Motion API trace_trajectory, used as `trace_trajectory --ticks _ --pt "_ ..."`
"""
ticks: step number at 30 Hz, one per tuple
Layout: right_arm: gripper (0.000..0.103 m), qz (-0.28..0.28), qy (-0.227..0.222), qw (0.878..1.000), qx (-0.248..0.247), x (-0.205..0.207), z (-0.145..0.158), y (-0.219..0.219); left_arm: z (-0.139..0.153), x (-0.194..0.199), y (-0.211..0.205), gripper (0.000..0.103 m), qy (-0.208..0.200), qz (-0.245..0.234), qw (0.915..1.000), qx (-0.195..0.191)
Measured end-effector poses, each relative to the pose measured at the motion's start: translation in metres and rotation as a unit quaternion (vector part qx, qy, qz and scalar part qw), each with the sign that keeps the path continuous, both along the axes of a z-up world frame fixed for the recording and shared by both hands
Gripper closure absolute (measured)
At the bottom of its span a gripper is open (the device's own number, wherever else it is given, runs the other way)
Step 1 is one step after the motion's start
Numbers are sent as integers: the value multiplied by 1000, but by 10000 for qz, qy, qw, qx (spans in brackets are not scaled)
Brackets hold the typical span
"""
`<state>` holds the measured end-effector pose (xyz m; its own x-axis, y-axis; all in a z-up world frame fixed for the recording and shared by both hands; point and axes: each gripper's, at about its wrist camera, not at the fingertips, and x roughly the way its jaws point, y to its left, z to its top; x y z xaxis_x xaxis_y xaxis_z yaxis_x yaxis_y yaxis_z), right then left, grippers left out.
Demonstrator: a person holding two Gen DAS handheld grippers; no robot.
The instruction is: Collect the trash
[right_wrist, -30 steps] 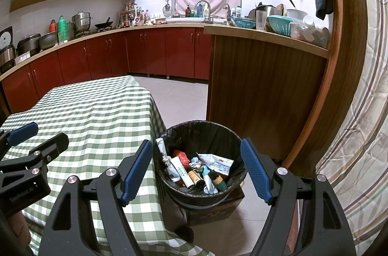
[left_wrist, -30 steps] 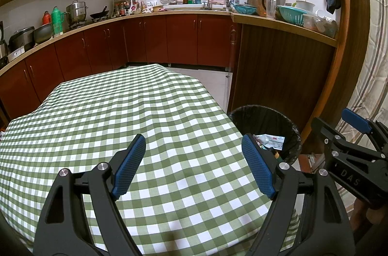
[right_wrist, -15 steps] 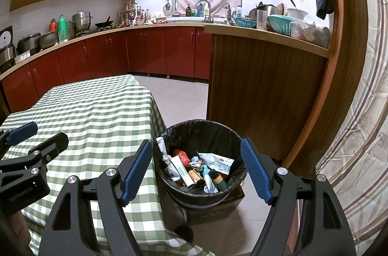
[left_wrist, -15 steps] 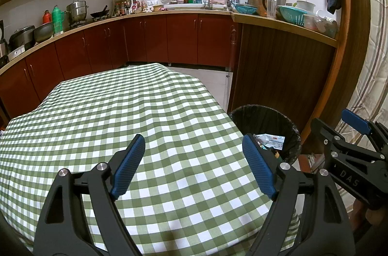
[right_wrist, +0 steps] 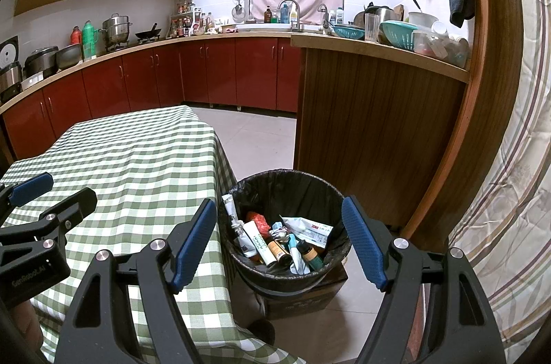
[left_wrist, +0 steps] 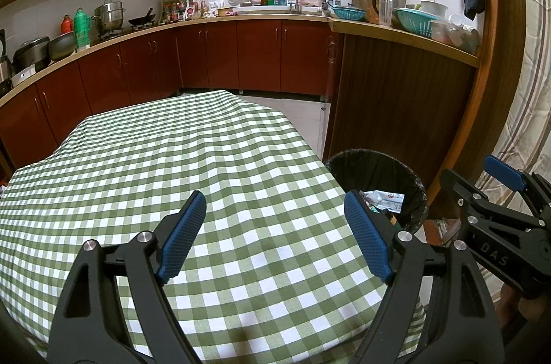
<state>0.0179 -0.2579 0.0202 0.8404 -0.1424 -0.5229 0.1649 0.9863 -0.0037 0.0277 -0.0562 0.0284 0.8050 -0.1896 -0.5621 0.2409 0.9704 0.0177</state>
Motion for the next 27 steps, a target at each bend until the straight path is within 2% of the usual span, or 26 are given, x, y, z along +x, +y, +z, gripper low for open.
trace_trajectory --ticks 15,18,27 --pt "30 3 10 10000 1 0 0 1 1 -1 0 23 -17 -19 10000 -14" --pt "30 7 15 10000 -8 -1 -1 2 2 -1 1 16 -27 -21 10000 -43" --pt "30 8 16 10000 -8 0 0 2 1 1 4 8 6 67 9998 -185"
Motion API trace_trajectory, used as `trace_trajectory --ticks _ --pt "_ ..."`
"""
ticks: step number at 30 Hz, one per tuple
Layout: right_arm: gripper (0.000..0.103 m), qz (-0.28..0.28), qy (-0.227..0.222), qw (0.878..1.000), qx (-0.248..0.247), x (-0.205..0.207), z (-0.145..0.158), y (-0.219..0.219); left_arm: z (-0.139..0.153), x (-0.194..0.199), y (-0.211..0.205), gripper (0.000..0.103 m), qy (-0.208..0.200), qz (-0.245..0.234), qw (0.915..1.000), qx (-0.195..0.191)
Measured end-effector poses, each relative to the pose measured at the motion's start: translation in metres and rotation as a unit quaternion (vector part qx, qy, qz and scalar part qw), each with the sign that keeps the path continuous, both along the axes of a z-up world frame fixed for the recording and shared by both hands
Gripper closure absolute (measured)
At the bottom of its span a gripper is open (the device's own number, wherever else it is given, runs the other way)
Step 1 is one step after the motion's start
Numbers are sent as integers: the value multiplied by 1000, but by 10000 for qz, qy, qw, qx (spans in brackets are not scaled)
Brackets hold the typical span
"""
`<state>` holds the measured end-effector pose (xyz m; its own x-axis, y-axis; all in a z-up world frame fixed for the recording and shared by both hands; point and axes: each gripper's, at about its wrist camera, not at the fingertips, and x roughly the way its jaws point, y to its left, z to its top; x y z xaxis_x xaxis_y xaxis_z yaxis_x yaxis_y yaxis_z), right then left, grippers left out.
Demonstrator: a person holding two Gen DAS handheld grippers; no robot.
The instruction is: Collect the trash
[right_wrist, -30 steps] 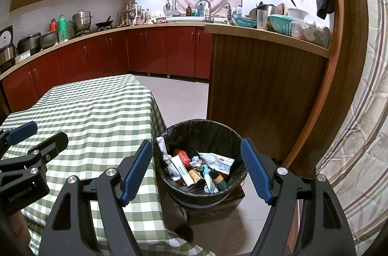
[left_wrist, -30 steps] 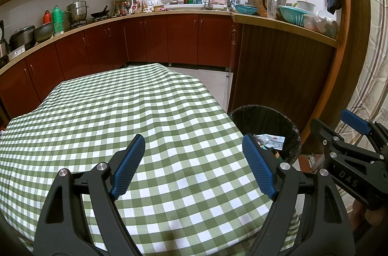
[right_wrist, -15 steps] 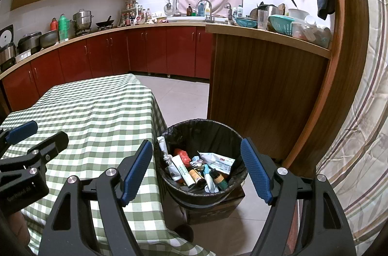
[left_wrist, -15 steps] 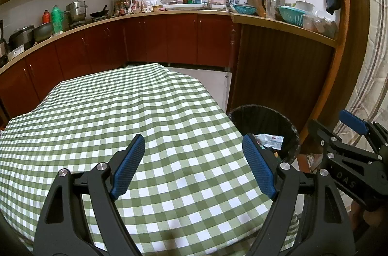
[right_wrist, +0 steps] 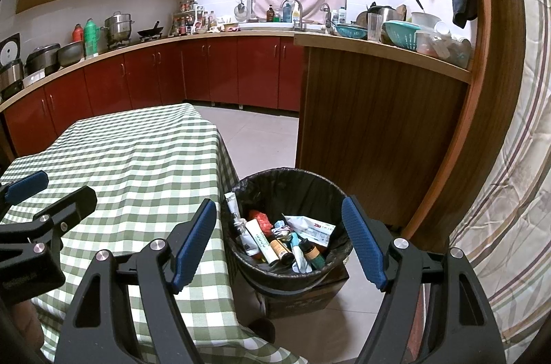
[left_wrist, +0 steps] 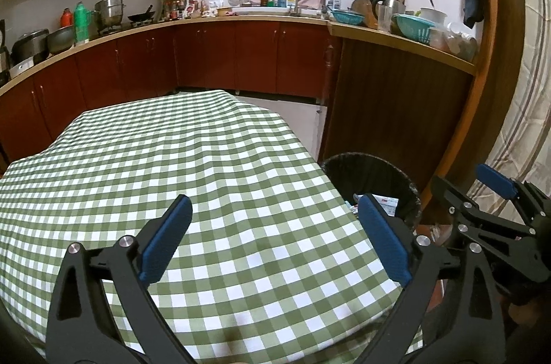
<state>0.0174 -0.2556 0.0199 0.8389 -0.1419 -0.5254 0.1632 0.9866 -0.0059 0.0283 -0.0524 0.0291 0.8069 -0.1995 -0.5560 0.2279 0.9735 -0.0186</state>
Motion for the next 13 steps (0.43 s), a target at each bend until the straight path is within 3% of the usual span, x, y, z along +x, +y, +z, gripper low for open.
trace_trajectory --ticks 13 --pt "25 148 22 9999 -46 1 -2 17 -4 7 22 8 60 291 9994 180"
